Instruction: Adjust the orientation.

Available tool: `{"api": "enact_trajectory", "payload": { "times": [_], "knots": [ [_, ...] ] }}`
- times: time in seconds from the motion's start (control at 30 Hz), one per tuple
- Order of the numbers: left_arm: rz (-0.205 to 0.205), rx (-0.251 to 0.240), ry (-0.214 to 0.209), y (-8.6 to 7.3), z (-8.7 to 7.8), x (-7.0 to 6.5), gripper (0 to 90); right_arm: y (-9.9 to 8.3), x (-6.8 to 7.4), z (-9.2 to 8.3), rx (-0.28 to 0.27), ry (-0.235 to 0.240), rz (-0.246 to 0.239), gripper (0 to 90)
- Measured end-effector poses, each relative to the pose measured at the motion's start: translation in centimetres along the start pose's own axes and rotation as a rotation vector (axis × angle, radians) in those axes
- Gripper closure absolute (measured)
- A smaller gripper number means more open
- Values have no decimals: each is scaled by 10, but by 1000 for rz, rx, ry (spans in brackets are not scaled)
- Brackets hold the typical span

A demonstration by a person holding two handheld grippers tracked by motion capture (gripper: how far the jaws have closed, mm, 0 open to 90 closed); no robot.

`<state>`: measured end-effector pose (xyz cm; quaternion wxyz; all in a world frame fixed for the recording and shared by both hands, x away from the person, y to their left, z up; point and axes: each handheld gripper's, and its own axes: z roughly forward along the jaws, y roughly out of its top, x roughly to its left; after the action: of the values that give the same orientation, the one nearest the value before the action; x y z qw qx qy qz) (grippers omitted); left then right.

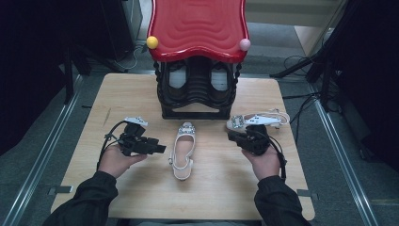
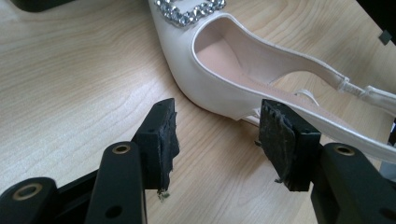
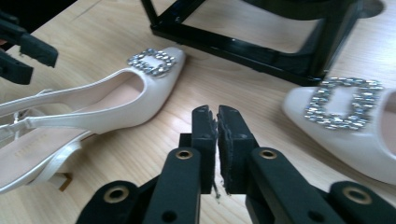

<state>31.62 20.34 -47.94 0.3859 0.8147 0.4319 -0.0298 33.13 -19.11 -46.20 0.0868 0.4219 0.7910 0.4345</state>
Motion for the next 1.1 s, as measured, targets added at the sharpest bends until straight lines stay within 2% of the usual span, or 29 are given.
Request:
{"api": "enact_trajectory", "payload": {
  "times": [0.23,0.37,0.6,0.83,1.1],
  "knots": [
    [13,4,1,3,1,0,469,0,-22,-15,-19,-68,15,900],
    [16,8,0,5,3,-1,468,-2,-44,-24,-32,-116,42,900],
    [24,13,2,5,4,-2,469,-4,-73,-31,-37,-170,87,900],
    [30,14,3,2,3,-4,469,-1,-91,-33,-31,-210,93,900],
    [34,18,7,-3,1,-7,468,5,-105,-27,-30,-238,102,900]
  ]
}}
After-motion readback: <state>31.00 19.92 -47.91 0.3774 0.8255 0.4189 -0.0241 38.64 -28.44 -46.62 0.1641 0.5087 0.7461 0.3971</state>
